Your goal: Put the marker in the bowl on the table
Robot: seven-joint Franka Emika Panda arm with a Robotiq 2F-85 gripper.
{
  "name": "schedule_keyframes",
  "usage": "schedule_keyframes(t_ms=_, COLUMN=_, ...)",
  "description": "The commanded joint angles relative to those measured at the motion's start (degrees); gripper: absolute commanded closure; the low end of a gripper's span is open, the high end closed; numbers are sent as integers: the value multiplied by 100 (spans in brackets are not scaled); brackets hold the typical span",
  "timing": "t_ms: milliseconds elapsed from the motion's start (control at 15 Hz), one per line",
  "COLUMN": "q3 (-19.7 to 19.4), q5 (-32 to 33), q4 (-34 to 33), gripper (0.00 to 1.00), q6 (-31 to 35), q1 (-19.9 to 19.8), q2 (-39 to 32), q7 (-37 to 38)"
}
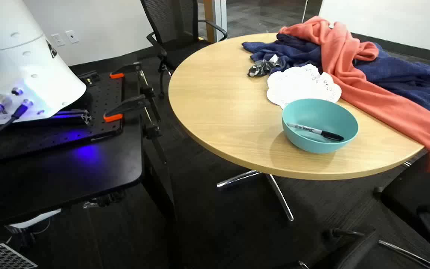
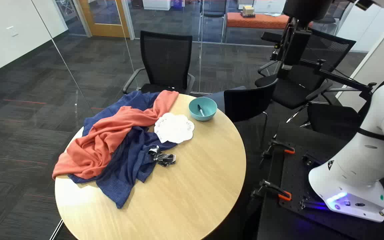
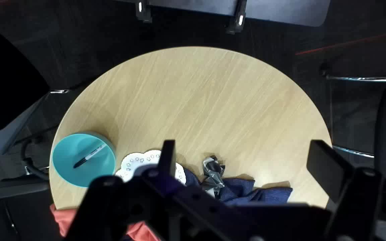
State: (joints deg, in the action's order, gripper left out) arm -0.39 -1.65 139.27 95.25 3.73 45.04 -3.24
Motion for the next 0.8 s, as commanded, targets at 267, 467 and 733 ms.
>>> schedule_keyframes(t_ms=267, q3=30, q5=-21, q4=-18, gripper=0, q6=-16, q1=-42, q2=-7, q7=-21)
schedule_keyframes(t_ms=467, q3=16, q5=-11, q4=-51, gripper=0, q6=196, q1=-136, q2=-178, q7=117)
schedule_keyframes(t_ms=733, q3=-88, q5=142, q4=-17, gripper=0, q6=1073, q1=-512, q2=-700, q7=440)
